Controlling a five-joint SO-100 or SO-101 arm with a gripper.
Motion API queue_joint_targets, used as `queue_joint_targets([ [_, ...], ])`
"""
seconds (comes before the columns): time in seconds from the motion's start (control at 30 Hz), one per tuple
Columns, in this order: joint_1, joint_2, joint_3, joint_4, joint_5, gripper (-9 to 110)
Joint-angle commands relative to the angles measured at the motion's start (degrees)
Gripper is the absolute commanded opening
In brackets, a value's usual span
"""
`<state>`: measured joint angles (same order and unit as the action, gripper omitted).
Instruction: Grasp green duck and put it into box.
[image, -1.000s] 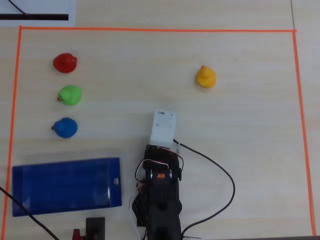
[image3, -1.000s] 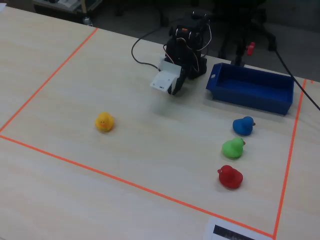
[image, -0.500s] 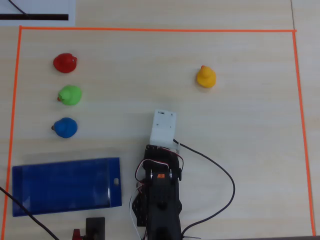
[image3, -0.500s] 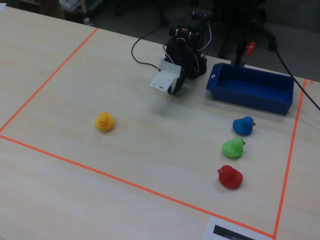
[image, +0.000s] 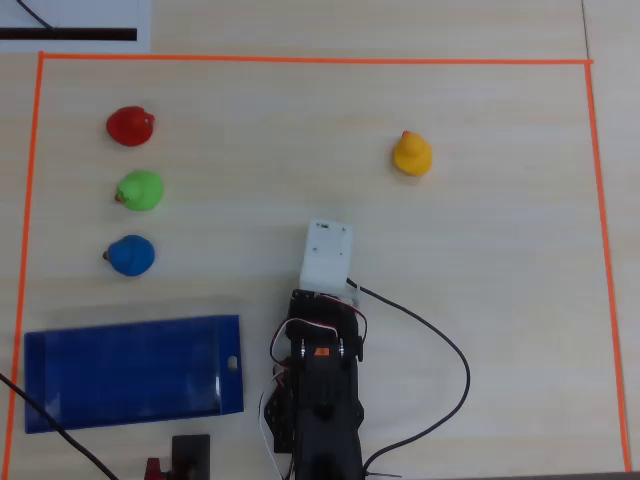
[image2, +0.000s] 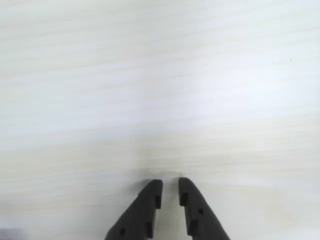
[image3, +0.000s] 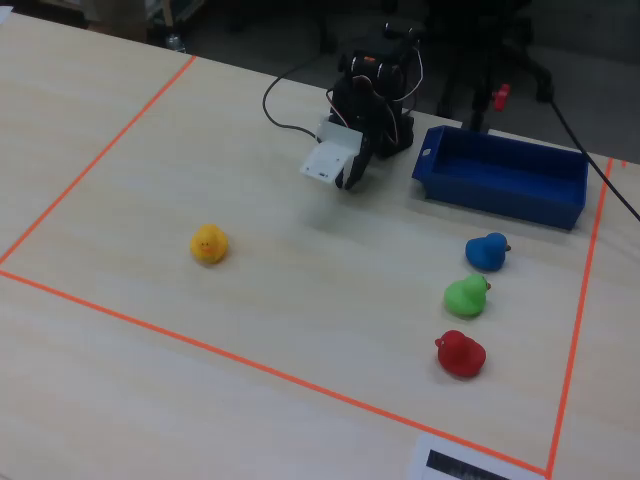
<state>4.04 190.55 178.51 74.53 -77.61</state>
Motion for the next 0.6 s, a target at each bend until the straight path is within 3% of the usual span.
queue_joint_targets([
  [0.0, 0.44, -0.88, -0.26, 0.79, 0.35, 1],
  [0.4, 0.97, -0.88, -0.26, 0.79, -0.35, 0],
  [0.57, 1.23, -5.45, -3.78, -3.16, -1.05, 12],
])
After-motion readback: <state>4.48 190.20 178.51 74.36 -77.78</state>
